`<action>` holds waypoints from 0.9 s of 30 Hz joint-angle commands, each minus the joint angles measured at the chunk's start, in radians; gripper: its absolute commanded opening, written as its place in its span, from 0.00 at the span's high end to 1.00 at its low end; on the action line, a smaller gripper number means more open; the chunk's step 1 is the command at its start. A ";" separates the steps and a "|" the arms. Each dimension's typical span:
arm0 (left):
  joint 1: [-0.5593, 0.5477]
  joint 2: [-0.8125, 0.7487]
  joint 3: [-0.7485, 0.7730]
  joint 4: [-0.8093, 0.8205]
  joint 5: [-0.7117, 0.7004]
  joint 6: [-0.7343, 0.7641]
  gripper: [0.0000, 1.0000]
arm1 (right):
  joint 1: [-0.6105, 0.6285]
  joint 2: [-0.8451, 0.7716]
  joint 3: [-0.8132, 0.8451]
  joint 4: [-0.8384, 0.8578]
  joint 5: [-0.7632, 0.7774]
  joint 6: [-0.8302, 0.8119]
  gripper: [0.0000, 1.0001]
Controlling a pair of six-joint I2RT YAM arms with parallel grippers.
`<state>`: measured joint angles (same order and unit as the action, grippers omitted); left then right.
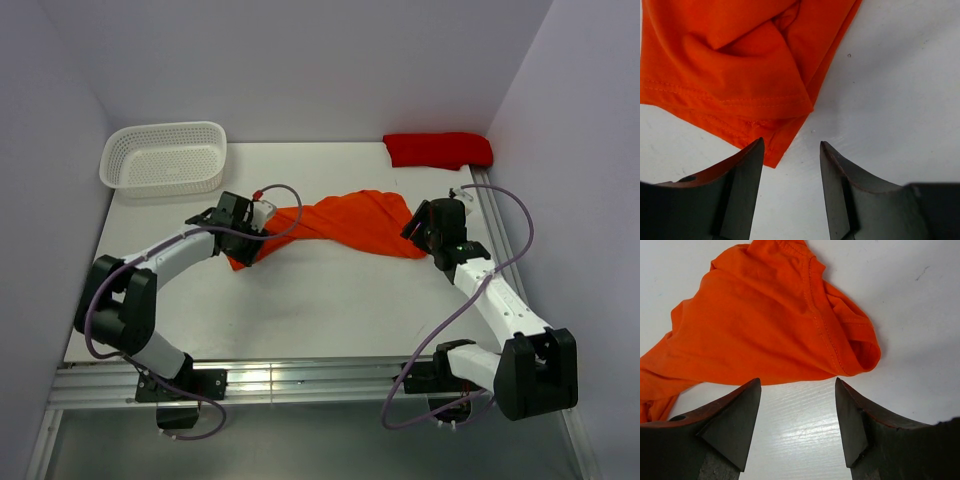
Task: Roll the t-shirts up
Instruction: Flatten the tshirt
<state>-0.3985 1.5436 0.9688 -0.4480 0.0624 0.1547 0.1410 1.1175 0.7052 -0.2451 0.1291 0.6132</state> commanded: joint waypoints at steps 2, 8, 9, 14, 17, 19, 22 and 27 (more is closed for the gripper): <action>-0.025 0.022 -0.002 0.100 -0.058 -0.007 0.46 | -0.007 0.001 0.011 0.035 -0.005 0.011 0.32; -0.028 0.036 -0.008 0.106 -0.115 -0.018 0.47 | -0.007 -0.001 0.005 0.033 -0.002 0.005 0.32; -0.028 0.033 -0.008 0.098 -0.116 -0.020 0.47 | -0.007 -0.001 0.005 0.030 0.000 0.005 0.32; -0.026 -0.003 -0.027 0.092 -0.128 -0.007 0.48 | -0.009 -0.002 -0.003 0.029 0.000 0.003 0.32; -0.026 -0.004 -0.035 0.088 -0.136 -0.004 0.51 | -0.008 -0.001 -0.007 0.029 0.001 0.005 0.33; -0.020 -0.002 -0.044 0.095 -0.139 -0.003 0.54 | -0.009 -0.002 -0.007 0.029 0.001 0.005 0.33; -0.004 -0.004 -0.051 0.106 -0.134 0.000 0.55 | -0.009 -0.005 -0.010 0.027 0.000 0.003 0.33; 0.007 0.010 -0.047 0.111 -0.128 0.006 0.55 | -0.009 -0.005 -0.010 0.026 0.000 0.002 0.33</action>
<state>-0.3985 1.5795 0.9195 -0.3626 -0.0589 0.1528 0.1394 1.1187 0.6991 -0.2390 0.1257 0.6151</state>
